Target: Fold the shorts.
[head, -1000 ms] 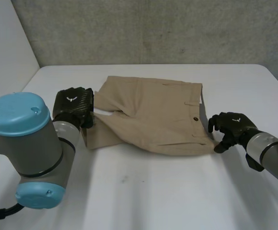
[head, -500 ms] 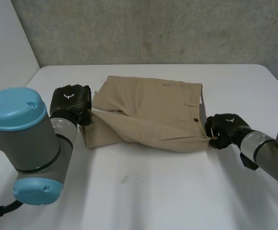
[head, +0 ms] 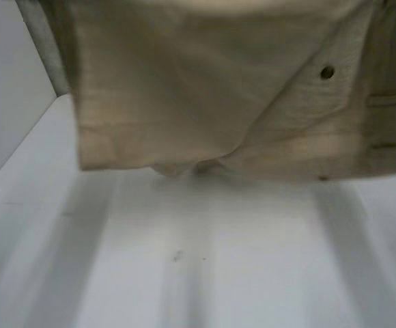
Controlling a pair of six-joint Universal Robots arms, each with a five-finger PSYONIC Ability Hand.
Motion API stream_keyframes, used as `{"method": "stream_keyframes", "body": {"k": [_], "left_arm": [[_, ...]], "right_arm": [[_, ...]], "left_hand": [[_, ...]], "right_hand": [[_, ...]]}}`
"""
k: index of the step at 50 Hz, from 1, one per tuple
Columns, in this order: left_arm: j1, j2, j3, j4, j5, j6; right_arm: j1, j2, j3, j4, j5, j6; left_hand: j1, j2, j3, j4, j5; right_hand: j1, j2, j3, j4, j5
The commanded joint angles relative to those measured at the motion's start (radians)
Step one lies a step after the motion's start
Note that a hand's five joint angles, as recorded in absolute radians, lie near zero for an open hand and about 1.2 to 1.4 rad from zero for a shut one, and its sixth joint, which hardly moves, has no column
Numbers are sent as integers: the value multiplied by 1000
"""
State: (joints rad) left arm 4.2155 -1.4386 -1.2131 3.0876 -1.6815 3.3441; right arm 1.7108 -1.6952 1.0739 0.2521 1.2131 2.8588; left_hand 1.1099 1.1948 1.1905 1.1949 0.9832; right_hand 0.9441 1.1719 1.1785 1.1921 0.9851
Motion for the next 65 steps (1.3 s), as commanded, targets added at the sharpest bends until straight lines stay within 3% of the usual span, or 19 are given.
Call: {"method": "stream_keyframes", "body": {"k": [1,15,21,24,31,37,48,52,60,65], "left_arm": [[29,-86,69,-59,0,23],[27,-529,47,-84,43,24],[34,-638,174,-27,62,37],[37,-651,283,58,65,70],[70,-554,442,402,49,158],[69,-493,422,473,49,152],[101,-450,52,454,69,21],[107,-491,-162,451,118,11],[103,-533,-387,422,138,38],[100,-520,-457,372,138,58]], "right_arm": [[6,150,-101,117,0,-47],[89,523,-94,159,37,-105],[121,621,-170,37,81,-102],[130,632,-225,-51,124,-101],[138,580,-368,-394,256,-81],[136,428,-264,-490,255,-73],[136,402,95,-462,204,-78],[133,467,245,-450,201,-81],[139,640,314,-295,197,-150],[138,637,348,-205,189,-222]], "left_hand": [[286,201,206,201,239],[286,201,206,201,239],[286,201,206,201,239],[286,201,206,201,239],[286,201,206,201,239],[286,201,206,201,239],[286,201,206,201,239],[286,201,206,201,239],[286,201,206,201,239],[286,201,206,201,239]], "right_hand": [[452,224,218,204,237],[452,224,218,204,237],[452,224,218,204,237],[452,224,218,204,237],[452,224,218,204,237],[452,224,218,204,237],[452,224,218,204,237],[452,224,218,204,237],[452,224,218,204,237],[452,224,218,204,237]]}}
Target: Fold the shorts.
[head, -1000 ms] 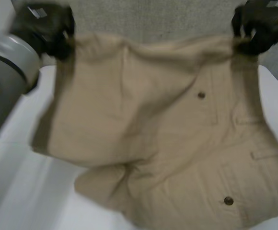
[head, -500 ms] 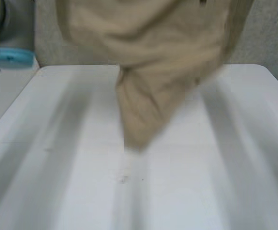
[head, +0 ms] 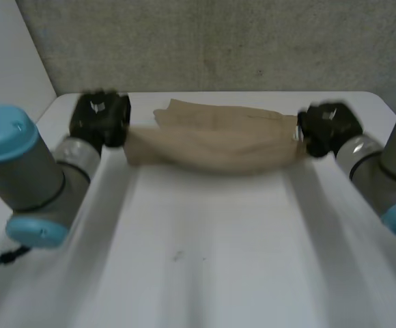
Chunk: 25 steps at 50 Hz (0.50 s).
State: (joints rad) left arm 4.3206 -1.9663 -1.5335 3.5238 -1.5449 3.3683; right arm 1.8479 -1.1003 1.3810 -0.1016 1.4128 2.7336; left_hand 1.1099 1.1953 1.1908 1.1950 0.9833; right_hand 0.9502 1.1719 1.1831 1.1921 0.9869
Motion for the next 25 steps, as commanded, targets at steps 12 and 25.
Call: {"method": "stream_keyframes", "body": {"k": [12,25], "left_arm": [[-7,133,-229,-398,3,137],[-22,149,-275,-539,3,190]], "right_arm": [[-6,-49,96,373,-12,-252],[-16,-66,151,608,-15,-410]], "left_hand": [[286,201,205,201,238],[286,201,205,201,238]], "right_hand": [[446,224,213,204,235],[446,224,213,204,235]]}}
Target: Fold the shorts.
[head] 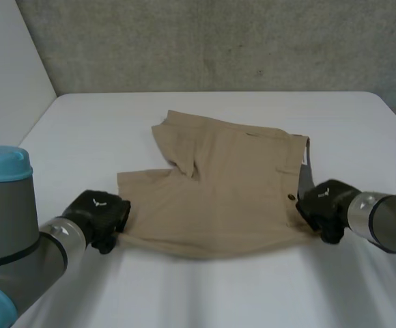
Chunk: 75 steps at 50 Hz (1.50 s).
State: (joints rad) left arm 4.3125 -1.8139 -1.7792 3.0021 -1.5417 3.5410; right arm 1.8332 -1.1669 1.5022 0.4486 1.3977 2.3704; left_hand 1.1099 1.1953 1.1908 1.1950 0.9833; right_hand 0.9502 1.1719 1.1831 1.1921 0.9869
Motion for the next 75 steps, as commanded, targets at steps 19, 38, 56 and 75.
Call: {"method": "stream_keyframes", "body": {"k": [19,38,56,75], "left_arm": [[-66,48,99,-69,-8,286],[-70,-367,605,158,105,295],[-8,-823,1076,83,436,297],[19,-698,918,75,359,297]], "right_arm": [[-5,-11,56,33,-2,-72],[-2,-108,38,-206,-58,70],[-3,-96,70,-260,-71,76],[-3,-94,75,-274,-69,76]], "left_hand": [[-658,-744,-739,-744,-706],[-820,-906,-901,-905,-868],[-691,-777,-772,-777,-739],[286,201,205,201,238]], "right_hand": [[-315,-537,-548,-557,-526],[-451,-673,-684,-693,-662],[-451,-673,-684,-693,-662],[-451,-673,-684,-693,-662]]}}
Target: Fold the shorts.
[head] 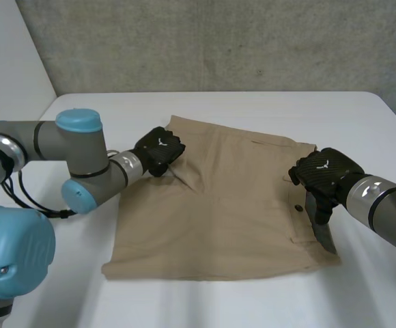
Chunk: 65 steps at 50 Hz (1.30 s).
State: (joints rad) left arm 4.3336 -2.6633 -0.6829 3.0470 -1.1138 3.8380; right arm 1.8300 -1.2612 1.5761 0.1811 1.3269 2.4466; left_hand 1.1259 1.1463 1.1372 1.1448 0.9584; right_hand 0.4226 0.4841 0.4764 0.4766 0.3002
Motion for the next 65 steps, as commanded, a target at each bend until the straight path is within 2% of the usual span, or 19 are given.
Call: {"method": "stream_keyframes", "body": {"k": [1,6,9,12,14,15,17,23,30,37,44,53,54,59,65], "left_arm": [[-2,170,-202,36,-84,0],[-2,246,-309,46,-156,3],[-2,295,-365,46,-227,44],[-2,307,-373,49,-261,90],[-2,312,-368,59,-274,118],[-3,310,-362,79,-276,129],[-6,310,-360,111,-276,132],[-20,299,-363,229,-282,132],[-20,257,-314,285,-270,126],[-19,161,-228,271,-216,123],[-5,102,-201,208,-183,120],[34,109,-210,79,-163,120],[52,118,-214,57,-170,121],[63,175,-262,47,-211,123],[69,276,-398,55,-288,121]], "right_arm": [[0,-1,1,-8,2,0],[0,-1,1,-8,2,0],[2,-1,1,-8,2,0],[2,-3,1,-11,2,0],[2,-3,1,-15,2,0],[2,-3,1,-14,3,0],[2,-3,1,-14,3,0],[2,-3,12,-15,2,2],[0,-3,10,-15,2,0],[2,-3,15,-17,2,0],[2,-3,19,-25,2,0],[2,-3,21,-28,2,0],[2,-1,21,-28,2,0],[5,-3,24,-28,2,0],[6,-3,27,-28,2,0]], "left_hand": [[270,250,259,251,263],[270,250,259,251,263],[270,250,259,251,263],[230,210,219,211,223],[-7,-27,-18,-26,-14],[-305,-325,-316,-323,-312],[-582,-603,-594,-601,-589],[-719,-739,-730,-737,-726],[-684,-704,-695,-702,-691],[-581,-601,-592,-600,-588],[-399,-419,-410,-418,-406],[-217,-237,-228,-236,-224],[-92,-112,-103,-110,-99],[194,174,183,175,187],[174,154,163,155,167]], "right_hand": [[76,15,23,22,24],[76,15,23,22,24],[76,15,23,22,24],[76,15,23,22,24],[76,15,23,22,24],[76,15,23,22,24],[76,15,23,22,24],[76,15,23,22,24],[76,15,23,22,24],[73,12,20,19,21],[73,12,20,19,21],[73,12,20,19,21],[73,12,20,19,21],[73,12,20,19,21],[73,12,20,19,21]]}}
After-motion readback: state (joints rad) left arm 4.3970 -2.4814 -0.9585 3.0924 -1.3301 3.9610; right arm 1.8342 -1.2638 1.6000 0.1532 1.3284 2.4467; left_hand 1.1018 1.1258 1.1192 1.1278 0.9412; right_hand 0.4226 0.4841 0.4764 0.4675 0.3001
